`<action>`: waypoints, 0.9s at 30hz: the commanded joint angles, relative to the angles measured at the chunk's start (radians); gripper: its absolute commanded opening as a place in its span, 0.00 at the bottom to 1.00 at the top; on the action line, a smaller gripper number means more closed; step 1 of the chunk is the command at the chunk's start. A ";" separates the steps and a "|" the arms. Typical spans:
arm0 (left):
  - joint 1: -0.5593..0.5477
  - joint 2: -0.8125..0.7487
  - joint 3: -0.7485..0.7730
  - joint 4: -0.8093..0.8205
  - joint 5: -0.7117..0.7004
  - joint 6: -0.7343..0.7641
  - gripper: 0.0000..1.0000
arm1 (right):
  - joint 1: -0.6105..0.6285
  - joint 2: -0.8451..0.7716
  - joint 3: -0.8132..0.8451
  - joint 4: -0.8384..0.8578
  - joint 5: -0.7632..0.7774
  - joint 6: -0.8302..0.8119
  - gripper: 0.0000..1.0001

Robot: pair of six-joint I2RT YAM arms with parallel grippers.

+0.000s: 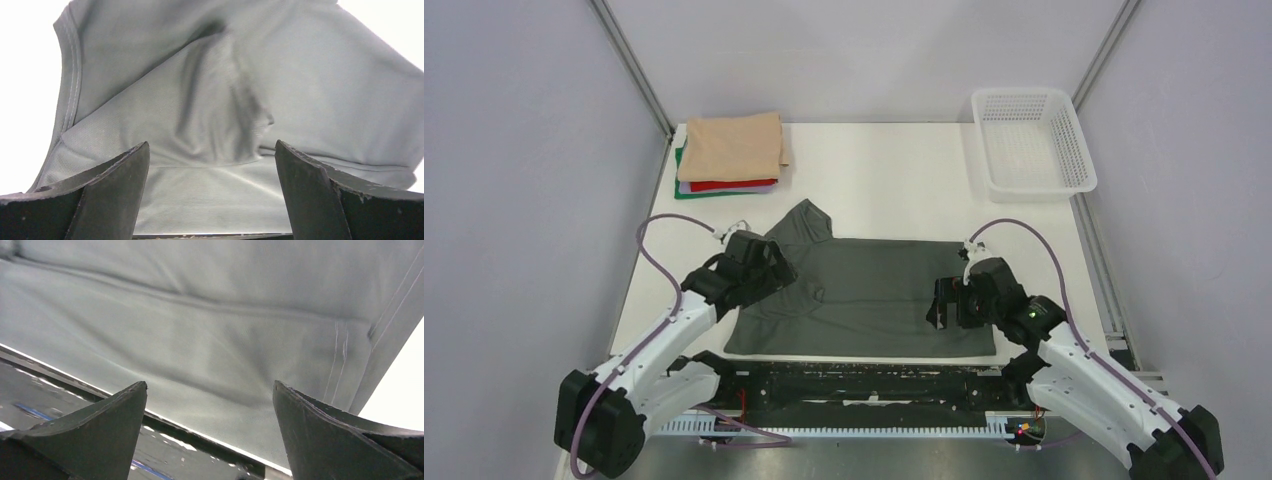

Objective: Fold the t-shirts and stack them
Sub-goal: Fold the flattened tshirt in 1/3 of the way, then grab the side of the flattened tshirt furthest away from the robot with both arms

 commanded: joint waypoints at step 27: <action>0.057 1.190 1.243 -0.138 -0.152 0.532 0.63 | -0.349 0.418 0.192 0.444 0.390 -0.085 0.95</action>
